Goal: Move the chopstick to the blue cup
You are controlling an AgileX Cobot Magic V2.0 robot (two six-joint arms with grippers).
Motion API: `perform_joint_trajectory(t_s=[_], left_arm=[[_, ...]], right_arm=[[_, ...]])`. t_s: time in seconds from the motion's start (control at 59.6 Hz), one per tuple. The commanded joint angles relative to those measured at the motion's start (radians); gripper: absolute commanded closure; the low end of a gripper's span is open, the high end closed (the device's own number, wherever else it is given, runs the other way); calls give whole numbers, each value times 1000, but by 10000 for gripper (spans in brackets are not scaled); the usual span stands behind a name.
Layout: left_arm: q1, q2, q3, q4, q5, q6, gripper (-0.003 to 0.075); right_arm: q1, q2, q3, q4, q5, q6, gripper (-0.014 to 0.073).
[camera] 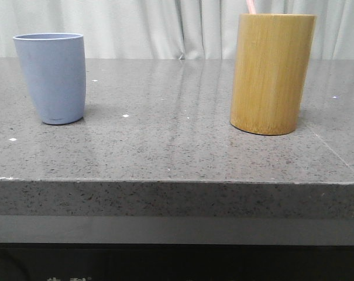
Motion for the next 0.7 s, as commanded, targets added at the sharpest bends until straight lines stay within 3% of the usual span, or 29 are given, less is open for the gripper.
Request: perform_joint_trajectory(t_s=[0.0, 0.302, 0.688], left_arm=[[4, 9, -36, -3, -69, -9, 58], [-20, 46, -80, -9, -28, 3, 124], [-299, 467, -510, 25, 304, 76, 124]], right_arm=[[-4, 12, -36, -10, -75, -8, -38], [-4, 12, -36, -10, -75, -8, -30], [-4, 12, -36, -10, -75, -8, -30]])
